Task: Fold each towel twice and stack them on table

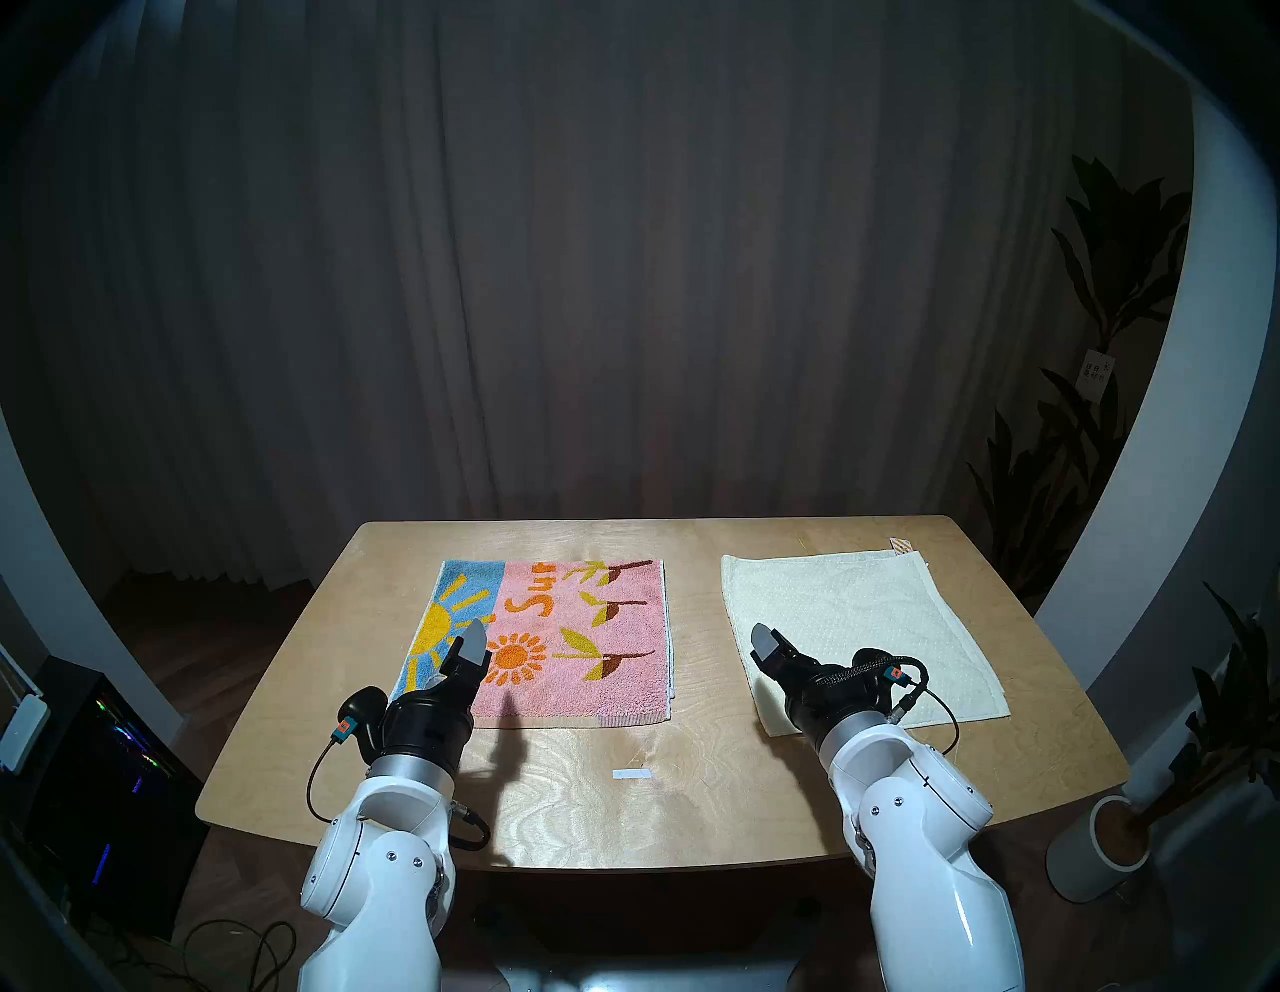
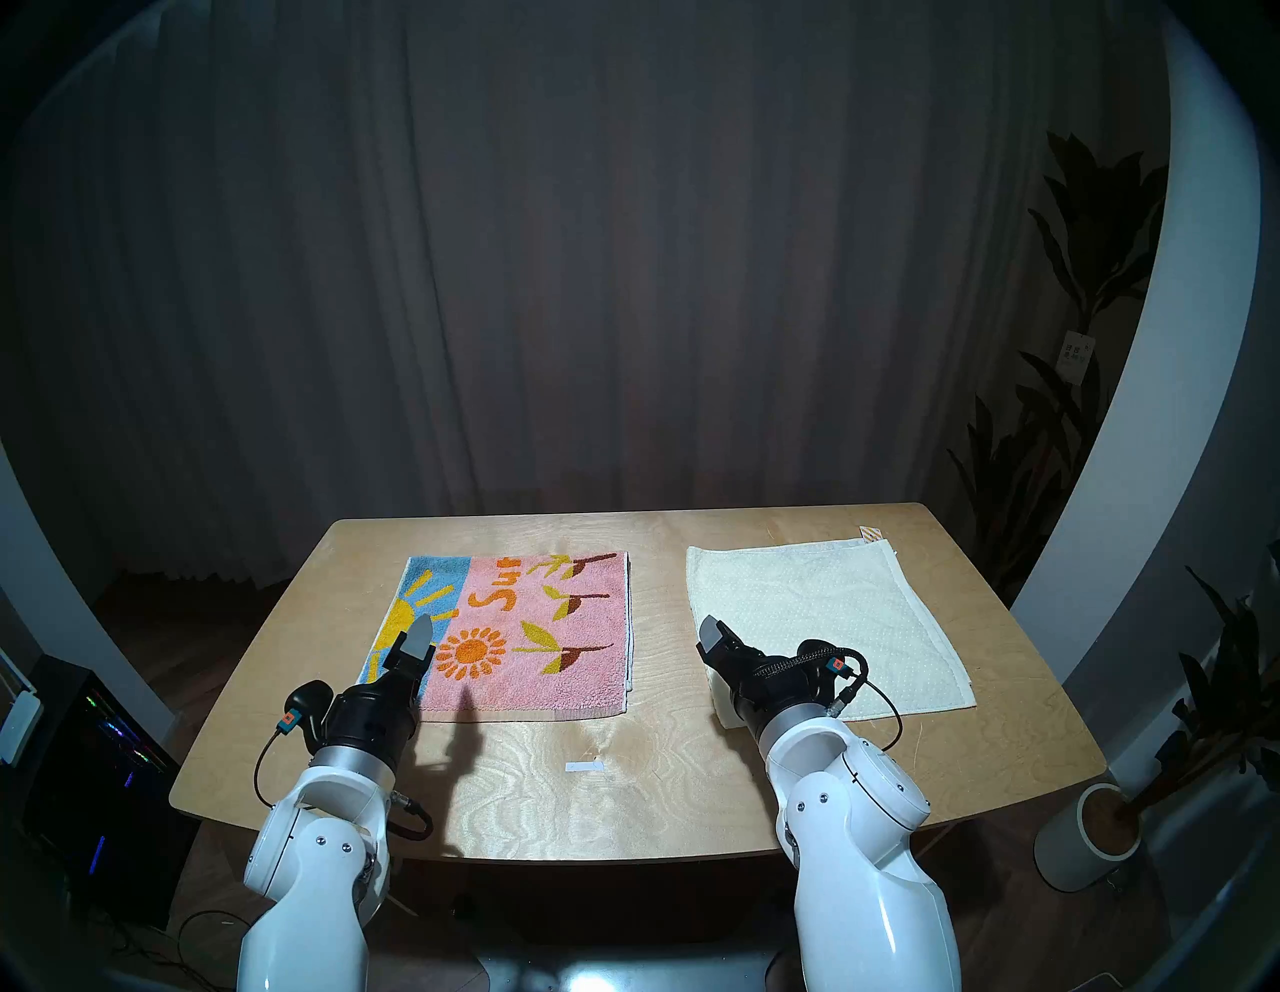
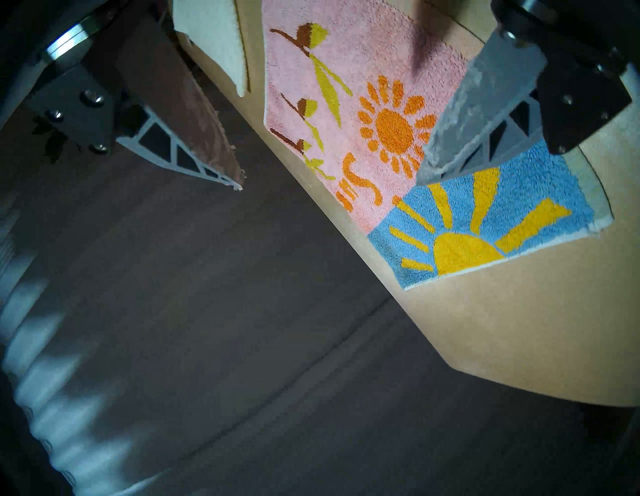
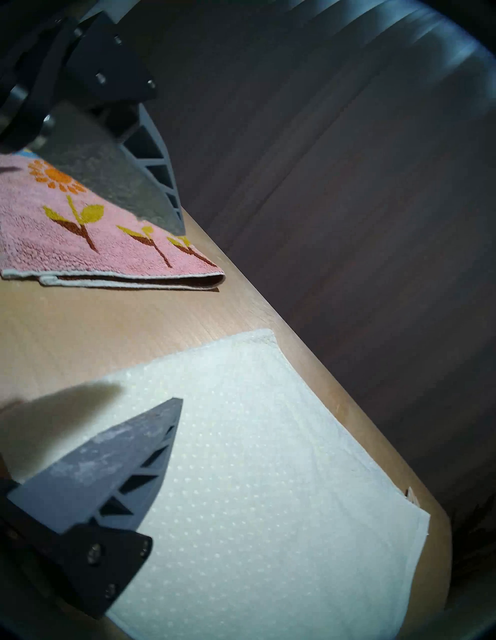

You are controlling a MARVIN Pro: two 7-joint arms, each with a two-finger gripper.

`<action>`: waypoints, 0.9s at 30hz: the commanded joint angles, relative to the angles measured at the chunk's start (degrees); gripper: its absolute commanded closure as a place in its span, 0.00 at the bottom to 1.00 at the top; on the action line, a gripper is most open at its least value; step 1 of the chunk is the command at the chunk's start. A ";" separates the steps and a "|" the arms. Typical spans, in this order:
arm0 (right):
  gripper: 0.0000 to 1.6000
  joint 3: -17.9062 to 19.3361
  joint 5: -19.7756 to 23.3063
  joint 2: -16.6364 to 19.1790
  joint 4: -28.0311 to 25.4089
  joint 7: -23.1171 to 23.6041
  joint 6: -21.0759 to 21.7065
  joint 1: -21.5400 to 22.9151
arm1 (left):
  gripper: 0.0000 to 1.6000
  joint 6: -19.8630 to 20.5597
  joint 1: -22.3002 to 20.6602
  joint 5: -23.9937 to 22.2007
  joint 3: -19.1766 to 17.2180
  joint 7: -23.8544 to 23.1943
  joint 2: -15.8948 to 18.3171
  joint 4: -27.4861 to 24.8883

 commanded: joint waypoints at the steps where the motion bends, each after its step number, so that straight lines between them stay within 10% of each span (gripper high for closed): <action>1: 0.00 -0.94 6.76 -0.12 -4.71 -3.44 4.79 -0.63 | 0.00 2.83 1.63 -8.44 -1.22 1.73 -1.25 -4.50; 13: 0.00 -4.00 19.44 0.98 -6.21 -17.59 10.58 0.54 | 0.00 11.47 1.34 -21.98 -5.07 12.93 -2.90 -6.88; 27: 0.00 -10.98 29.21 3.82 -4.14 -30.86 4.41 4.50 | 0.00 19.60 -3.92 -33.59 -10.18 29.09 -1.59 -6.98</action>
